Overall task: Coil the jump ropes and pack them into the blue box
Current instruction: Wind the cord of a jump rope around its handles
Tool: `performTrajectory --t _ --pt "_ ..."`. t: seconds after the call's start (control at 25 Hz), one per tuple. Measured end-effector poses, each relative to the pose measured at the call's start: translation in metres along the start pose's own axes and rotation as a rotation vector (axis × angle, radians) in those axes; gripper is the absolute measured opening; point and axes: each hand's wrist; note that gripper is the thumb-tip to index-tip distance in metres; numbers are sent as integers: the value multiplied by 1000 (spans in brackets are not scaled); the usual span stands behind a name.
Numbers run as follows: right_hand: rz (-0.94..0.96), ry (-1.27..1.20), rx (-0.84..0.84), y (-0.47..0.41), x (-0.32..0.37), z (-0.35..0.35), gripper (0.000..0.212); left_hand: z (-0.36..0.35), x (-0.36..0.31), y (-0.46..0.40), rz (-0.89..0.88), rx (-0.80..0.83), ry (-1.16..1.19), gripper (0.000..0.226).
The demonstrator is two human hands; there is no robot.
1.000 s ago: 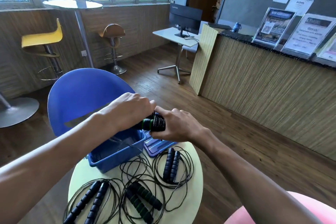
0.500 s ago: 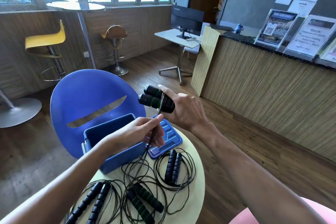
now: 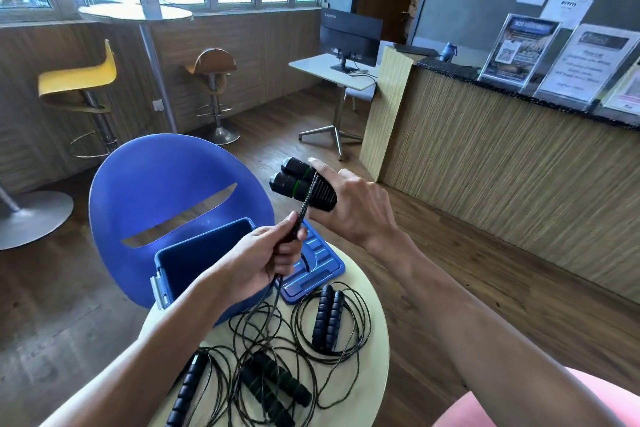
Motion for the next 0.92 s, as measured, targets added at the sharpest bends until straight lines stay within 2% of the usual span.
performTrajectory --t 0.12,0.28,0.4,0.52,0.6,0.76,0.92 --pt "-3 8 32 3 -2 -4 77 0 -3 2 -19 11 -30 33" --pt "-4 5 56 5 -2 -13 76 3 -21 9 6 115 -215 33" --pt "10 -1 46 2 -1 -14 72 1 -18 15 33 143 -109 16" --pt "28 15 19 -2 0 -13 68 -8 3 15 33 27 92 8" --pt "38 17 25 -1 0 -14 67 -9 10 12 35 -4 132 7" --pt "18 1 45 6 1 -23 64 1 6 6 79 -115 -24 20" --pt "-61 -38 24 1 1 -26 64 -8 8 4 -101 -209 -267 31"
Point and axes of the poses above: each hand's wrist, its own y-axis away from the middle knuckle, its own z-axis out of the back of the hand, x = y × z, and after that the axes turned 5 degrees about -x, right-handed
